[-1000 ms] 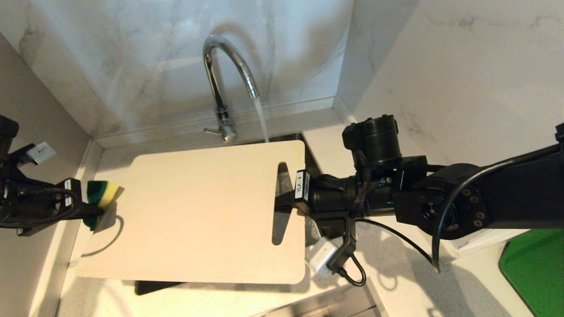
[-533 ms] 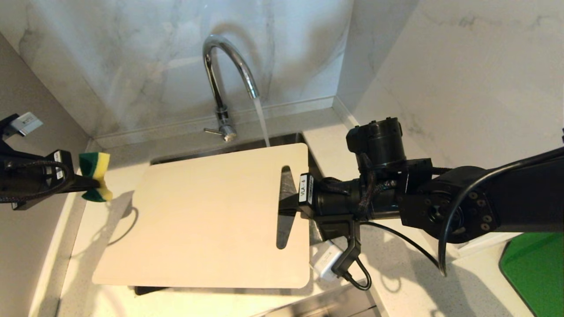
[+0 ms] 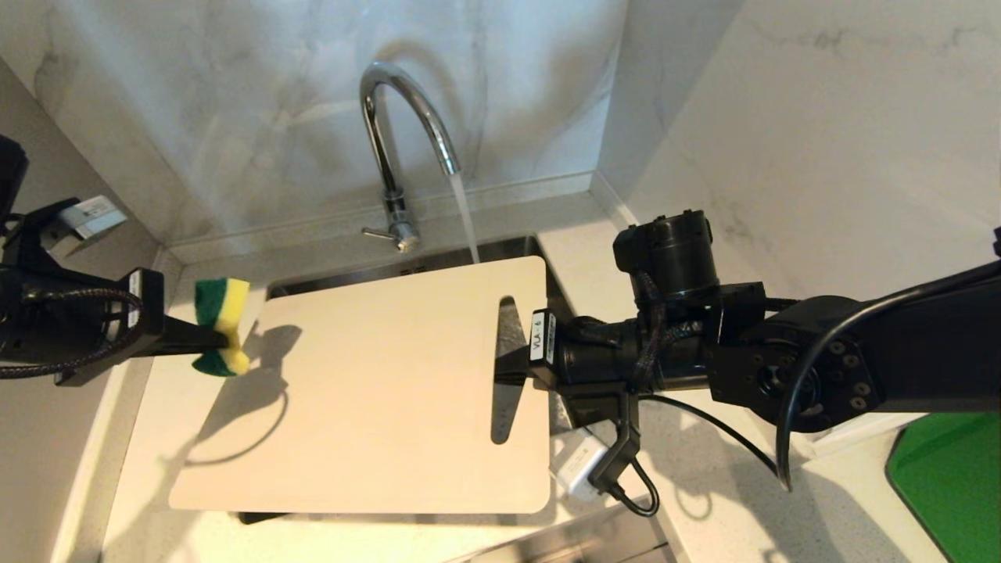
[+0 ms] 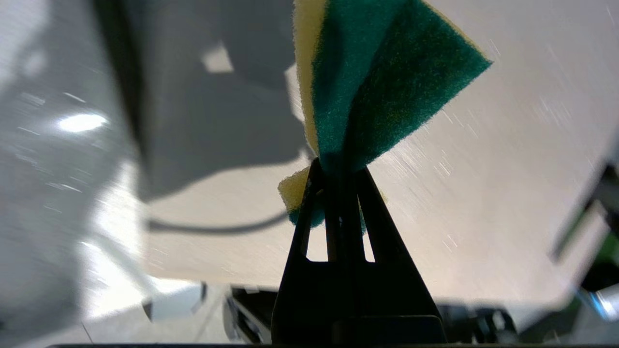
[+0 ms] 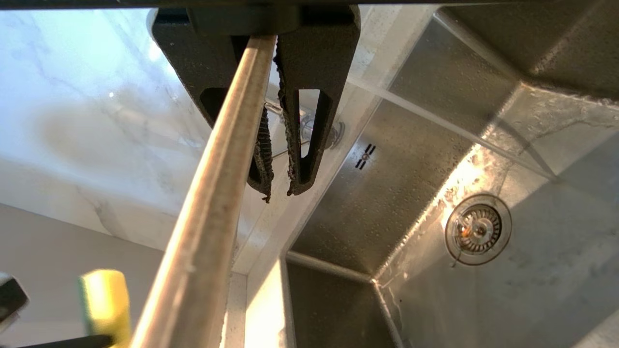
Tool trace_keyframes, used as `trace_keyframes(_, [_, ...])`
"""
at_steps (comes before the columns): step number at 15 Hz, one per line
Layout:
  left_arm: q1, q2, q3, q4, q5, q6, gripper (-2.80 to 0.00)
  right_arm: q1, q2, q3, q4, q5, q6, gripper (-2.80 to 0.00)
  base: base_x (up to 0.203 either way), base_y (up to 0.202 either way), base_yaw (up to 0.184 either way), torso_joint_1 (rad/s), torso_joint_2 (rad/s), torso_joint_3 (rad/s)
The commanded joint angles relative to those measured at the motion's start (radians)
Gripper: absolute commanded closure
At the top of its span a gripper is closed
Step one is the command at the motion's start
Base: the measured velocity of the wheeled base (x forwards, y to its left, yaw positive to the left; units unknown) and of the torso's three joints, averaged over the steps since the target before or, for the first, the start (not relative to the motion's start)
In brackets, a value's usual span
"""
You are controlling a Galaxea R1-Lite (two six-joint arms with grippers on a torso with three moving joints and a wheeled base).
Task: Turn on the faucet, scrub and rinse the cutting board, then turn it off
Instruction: Put down the cutting board
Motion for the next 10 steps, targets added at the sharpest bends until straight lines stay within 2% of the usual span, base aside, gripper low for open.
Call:
trace_keyframes(1, [-0.182,0.016,-0.036,0.047,0.018,-0.062,0.0,0.001,0.011,-0.001,-0.001,0.004,-0.014,0.0,0.0,0.0,0.0,0.0,0.0,0.0])
trace_keyframes(4, [-0.389,0.078,-0.066,0.072,0.103,-0.139,0.0,-0.001,0.01,-0.001,-0.001,0.002,-0.014,0.0,0.0,0.0,0.0,0.0,0.0,0.0])
trace_keyframes(6, [-0.46,0.155,-0.135,0.095,0.141,-0.177,0.0,-0.001,0.013,-0.001,-0.001,-0.002,-0.014,0.0,0.0,0.0,0.0,0.0,0.0,0.0])
trace_keyframes(8, [-0.537,0.205,-0.182,0.111,0.215,-0.196,0.0,-0.002,0.013,0.001,-0.001,-0.003,-0.013,0.0,0.0,0.0,0.0,0.0,0.0,0.0])
trace_keyframes(10, [-0.574,0.257,-0.223,0.11,0.261,-0.212,0.0,-0.001,0.013,0.001,-0.001,-0.002,-0.012,0.0,0.0,0.0,0.0,0.0,0.0,0.0])
